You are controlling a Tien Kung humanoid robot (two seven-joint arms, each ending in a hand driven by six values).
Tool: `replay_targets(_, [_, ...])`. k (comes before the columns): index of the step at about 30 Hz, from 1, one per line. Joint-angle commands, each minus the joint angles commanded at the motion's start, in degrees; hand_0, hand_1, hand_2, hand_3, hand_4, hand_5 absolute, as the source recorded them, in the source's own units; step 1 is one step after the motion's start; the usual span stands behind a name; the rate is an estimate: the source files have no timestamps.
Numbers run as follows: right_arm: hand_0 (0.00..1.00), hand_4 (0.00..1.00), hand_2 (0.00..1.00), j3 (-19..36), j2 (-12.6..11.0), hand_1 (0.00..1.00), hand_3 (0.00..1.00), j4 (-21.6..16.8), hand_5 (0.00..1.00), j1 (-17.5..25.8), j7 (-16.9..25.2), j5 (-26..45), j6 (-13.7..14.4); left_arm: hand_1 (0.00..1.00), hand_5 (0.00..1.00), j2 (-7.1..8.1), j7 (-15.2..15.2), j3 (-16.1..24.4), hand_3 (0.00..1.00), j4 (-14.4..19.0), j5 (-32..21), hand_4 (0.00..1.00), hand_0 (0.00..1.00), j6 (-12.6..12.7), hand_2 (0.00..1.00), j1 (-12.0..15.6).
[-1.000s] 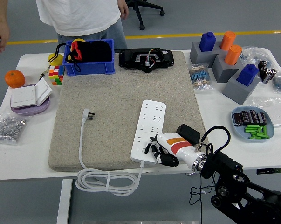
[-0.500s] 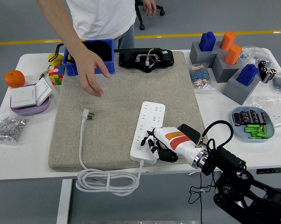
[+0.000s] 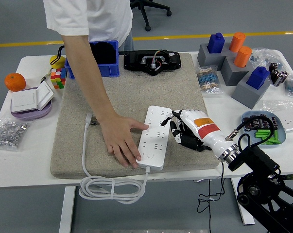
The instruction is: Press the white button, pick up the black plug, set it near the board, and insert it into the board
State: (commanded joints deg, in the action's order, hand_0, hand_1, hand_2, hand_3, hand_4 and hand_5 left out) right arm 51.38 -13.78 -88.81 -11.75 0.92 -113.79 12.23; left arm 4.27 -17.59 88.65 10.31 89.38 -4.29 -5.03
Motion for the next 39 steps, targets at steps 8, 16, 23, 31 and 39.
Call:
replay_targets(8, [0.881,0.998,0.87,3.2,-0.1,0.892,0.896,3.2,0.365,2.7,-0.4,0.2,2.3,0.695,0.299,-0.07,0.0,-0.1,0.717,0.0,0.0,0.716,0.706,0.0,0.668,-0.2])
replay_targets(16, [0.879,0.998,0.858,4.1,-0.4,0.874,0.882,5.8,0.411,5.0,-1.0,-0.1,5.6,0.695,0.3,0.19,0.0,-0.3,0.716,0.0,0.0,0.716,0.707,-0.1,0.668,-0.2])
replay_targets(23, [0.814,0.998,0.769,4.2,-0.4,0.791,0.806,8.5,0.398,6.2,0.6,1.1,8.1,0.695,0.3,0.31,-0.1,-0.7,0.716,0.0,0.0,0.716,0.708,-0.1,0.668,-0.2])
replay_targets(31, [0.719,0.998,0.672,3.1,-0.2,0.685,0.725,12.7,0.319,5.8,4.1,4.0,10.2,0.694,0.3,0.39,-0.1,-1.1,0.716,0.0,-0.1,0.715,0.709,-0.2,0.668,-0.4])
replay_targets(39, [0.668,0.99,0.639,1.3,0.5,0.655,0.699,16.0,0.215,4.3,5.7,5.5,11.7,0.695,0.3,0.33,-0.1,-0.9,0.715,0.0,0.0,0.715,0.709,-0.1,0.668,-0.3])
